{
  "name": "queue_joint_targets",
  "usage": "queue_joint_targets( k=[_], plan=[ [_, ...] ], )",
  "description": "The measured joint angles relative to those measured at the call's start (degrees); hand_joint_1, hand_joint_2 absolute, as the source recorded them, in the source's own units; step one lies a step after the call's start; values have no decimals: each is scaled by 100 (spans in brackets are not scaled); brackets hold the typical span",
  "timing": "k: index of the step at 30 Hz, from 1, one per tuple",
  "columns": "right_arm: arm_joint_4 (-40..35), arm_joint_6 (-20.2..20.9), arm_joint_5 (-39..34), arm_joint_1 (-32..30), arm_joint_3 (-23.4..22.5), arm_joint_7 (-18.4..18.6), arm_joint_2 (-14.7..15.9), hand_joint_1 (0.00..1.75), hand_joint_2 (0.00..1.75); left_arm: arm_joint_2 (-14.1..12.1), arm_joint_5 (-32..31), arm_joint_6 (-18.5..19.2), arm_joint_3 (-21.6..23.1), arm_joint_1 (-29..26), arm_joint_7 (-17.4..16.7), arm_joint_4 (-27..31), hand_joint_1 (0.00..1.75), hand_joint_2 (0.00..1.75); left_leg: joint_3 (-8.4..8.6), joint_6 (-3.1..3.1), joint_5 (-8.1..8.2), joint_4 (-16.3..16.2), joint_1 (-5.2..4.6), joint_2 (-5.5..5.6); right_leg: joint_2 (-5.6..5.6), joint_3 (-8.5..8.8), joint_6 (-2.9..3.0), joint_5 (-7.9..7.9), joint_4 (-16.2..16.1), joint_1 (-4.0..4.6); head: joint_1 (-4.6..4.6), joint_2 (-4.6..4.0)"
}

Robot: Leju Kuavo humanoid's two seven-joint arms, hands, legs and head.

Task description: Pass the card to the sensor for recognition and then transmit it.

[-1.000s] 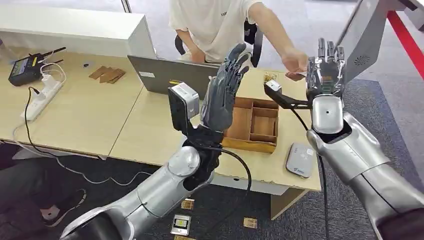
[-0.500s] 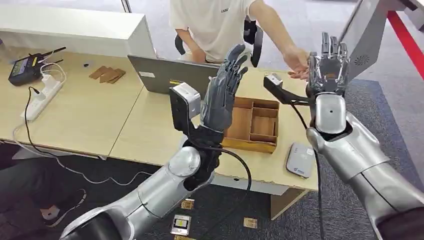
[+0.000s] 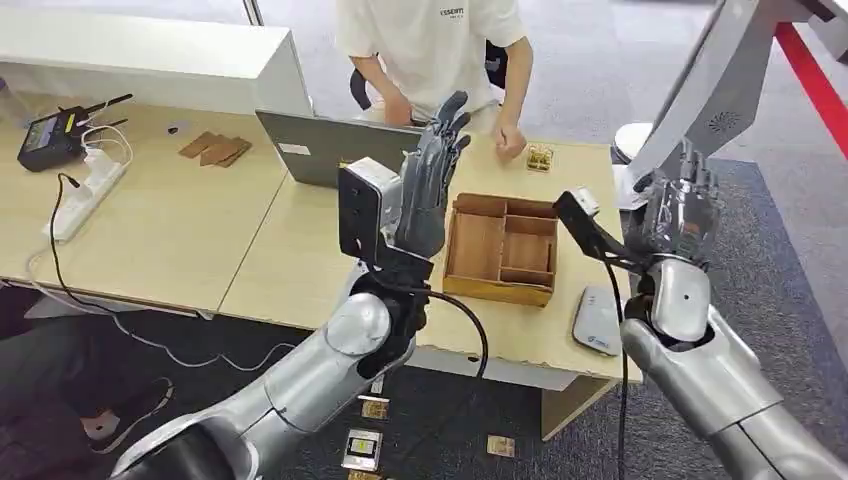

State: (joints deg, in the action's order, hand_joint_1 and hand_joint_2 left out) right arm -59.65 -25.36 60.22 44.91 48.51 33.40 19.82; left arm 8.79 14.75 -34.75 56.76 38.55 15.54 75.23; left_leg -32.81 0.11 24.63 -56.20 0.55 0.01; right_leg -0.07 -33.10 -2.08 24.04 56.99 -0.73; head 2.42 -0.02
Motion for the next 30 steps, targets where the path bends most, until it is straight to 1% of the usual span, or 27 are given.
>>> queue_joint_targets(
  k=[4, 12, 17, 24, 30],
  plan=[
    [-430, 151, 61, -472, -283, -11, 204, 175, 175, -75, -26, -4, -31, -18, -24, 94, 0, 0, 1, 0, 0, 0, 0, 2, 2, 0, 0, 0, 0, 0, -2, 0],
    [-926, 466, 240, -1102, -696, -188, 501, 175, 175, -179, -37, 4, -88, -53, -24, 236, 0, 0, -1, 0, 0, 0, 0, 0, 2, 0, 0, 0, 0, 0, -4, 0],
    [-1053, 601, 306, -1259, -757, -341, 529, 175, 175, -234, -37, -59, -109, -58, -26, 337, 0, 0, -1, 0, 0, 0, 0, 0, 2, 0, 0, 0, 0, 0, -4, 0],
    [-1129, 636, 363, -1334, -783, -374, 529, 175, 175, -287, -37, -66, -114, -59, -29, 418, 0, 0, -2, 0, 0, 0, 0, 0, 2, 1, 0, 0, 0, 0, -2, 0],
    [-1086, 875, 404, -1331, -728, -629, 427, 175, 175, -293, -35, -35, -116, -58, 39, 448, 0, 0, -3, 0, 0, 1, 0, 1, 2, 1, 0, 0, 0, 1, -2, 0]
  ],
)
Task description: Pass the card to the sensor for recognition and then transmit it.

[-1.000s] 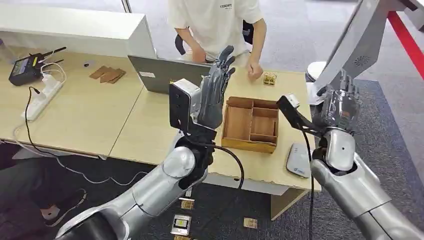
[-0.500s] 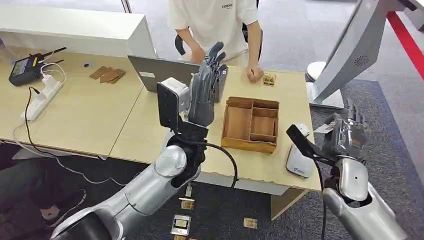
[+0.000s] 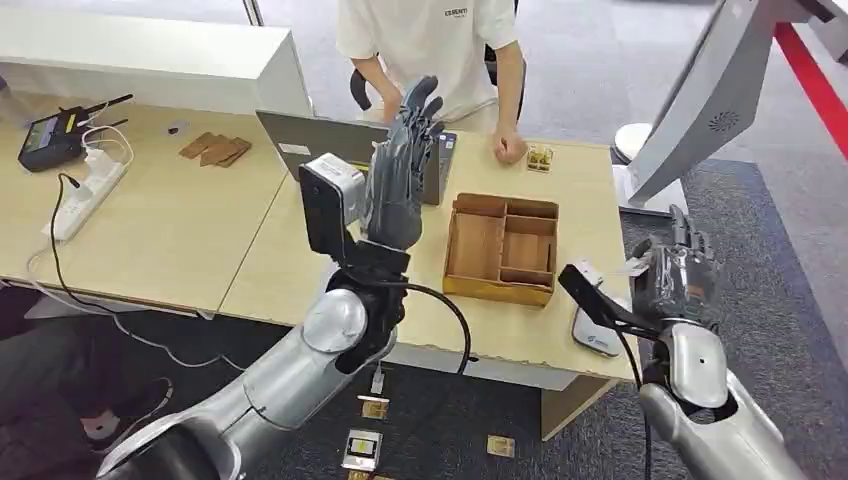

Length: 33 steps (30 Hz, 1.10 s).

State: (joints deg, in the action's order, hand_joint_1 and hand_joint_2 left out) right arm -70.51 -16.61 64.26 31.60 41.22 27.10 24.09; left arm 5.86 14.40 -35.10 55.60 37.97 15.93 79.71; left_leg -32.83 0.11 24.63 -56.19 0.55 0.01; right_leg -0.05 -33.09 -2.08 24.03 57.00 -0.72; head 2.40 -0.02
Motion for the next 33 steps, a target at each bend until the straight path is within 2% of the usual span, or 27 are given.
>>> queue_joint_targets(
  k=[4, 12, 18, 33],
  plan=[
    [249, 24, -84, 33, 83, -144, -168, 175, 175, 0, -2, 81, -2, -2, 50, 0, 0, 0, -1, 0, 0, 0, 1, 1, 1, 0, 0, 0, 0, 1, 0, 0],
    [982, -79, -483, 145, 184, -199, -387, 175, 175, 2, -39, 155, -4, -32, 52, 0, 0, 0, -2, 0, 0, 0, 0, 3, 4, 0, 0, 0, 0, 0, 0, 0],
    [1418, -114, -581, 177, 227, -199, -446, 175, 175, 2, -52, 162, -7, -54, 48, 0, 0, 0, -2, 0, 0, 0, 0, 3, 4, 0, 0, 0, 0, 0, 0, 0],
    [1932, -118, -704, 213, 304, -131, -496, 175, 175, 2, -98, 168, -9, -70, -2, 0, 0, 0, -1, 0, 0, 0, 0, 3, 4, -1, 0, 0, 0, -1, 0, 0]
  ],
)
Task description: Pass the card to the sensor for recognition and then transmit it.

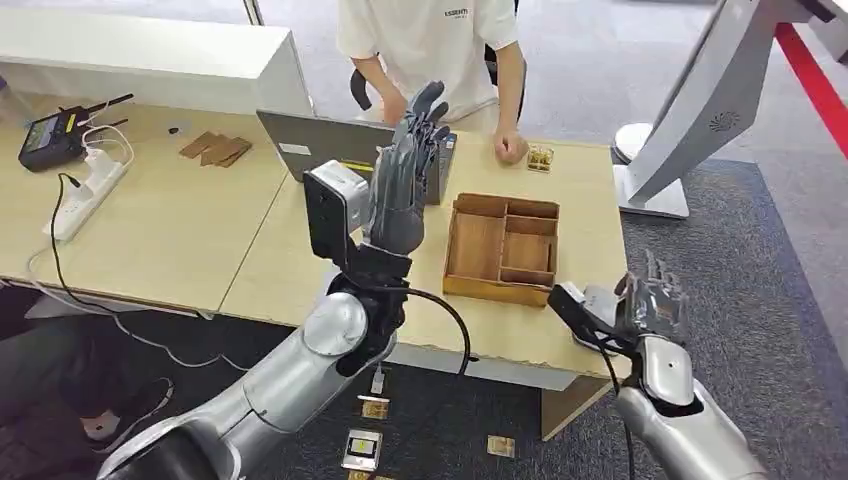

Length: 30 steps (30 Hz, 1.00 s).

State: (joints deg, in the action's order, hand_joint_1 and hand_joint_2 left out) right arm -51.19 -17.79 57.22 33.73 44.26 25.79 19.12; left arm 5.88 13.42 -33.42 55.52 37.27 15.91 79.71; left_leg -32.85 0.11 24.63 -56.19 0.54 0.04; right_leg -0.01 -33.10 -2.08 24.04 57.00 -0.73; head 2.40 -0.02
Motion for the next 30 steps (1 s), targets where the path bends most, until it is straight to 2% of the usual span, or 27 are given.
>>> queue_joint_targets(
  k=[7, 30],
  plan=[
    [131, 0, -59, 0, 7, -4, -15, 175, 175, 0, -39, -20, -7, -2, -103, 2, 0, 0, 0, 0, 0, 0, 0, 0, 0, 0, 0, 0, 0, 0, 0, 0],
    [420, 22, -149, -6, 55, -24, -59, 175, 175, 2, -39, 31, 4, -12, -107, 2, 0, 0, 0, 0, 0, 0, 0, -1, 0, -2, 0, 0, 0, 0, 0, 0]
  ],
)
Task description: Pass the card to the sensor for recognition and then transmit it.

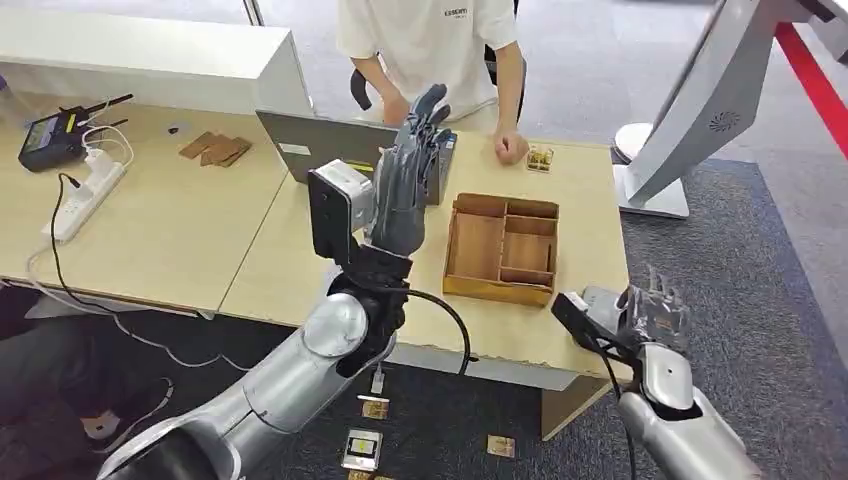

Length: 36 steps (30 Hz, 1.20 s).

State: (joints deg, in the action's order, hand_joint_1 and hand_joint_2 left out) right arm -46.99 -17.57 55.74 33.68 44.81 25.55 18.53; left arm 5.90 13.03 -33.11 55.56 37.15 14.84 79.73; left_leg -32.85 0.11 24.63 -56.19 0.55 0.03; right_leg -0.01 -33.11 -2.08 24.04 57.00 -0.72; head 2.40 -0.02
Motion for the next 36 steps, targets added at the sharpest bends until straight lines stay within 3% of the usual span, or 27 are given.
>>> queue_joint_targets(
  k=[36],
  plan=[
    [291, 31, 205, 7, 225, -101, -332, 175, 175, 114, 68, 210, 4, 84, 83, -188, 0, 0, 4, 0, -1, 0, 0, -2, -1, 3, 0, -1, 0, 0, 0, 0]
  ],
)
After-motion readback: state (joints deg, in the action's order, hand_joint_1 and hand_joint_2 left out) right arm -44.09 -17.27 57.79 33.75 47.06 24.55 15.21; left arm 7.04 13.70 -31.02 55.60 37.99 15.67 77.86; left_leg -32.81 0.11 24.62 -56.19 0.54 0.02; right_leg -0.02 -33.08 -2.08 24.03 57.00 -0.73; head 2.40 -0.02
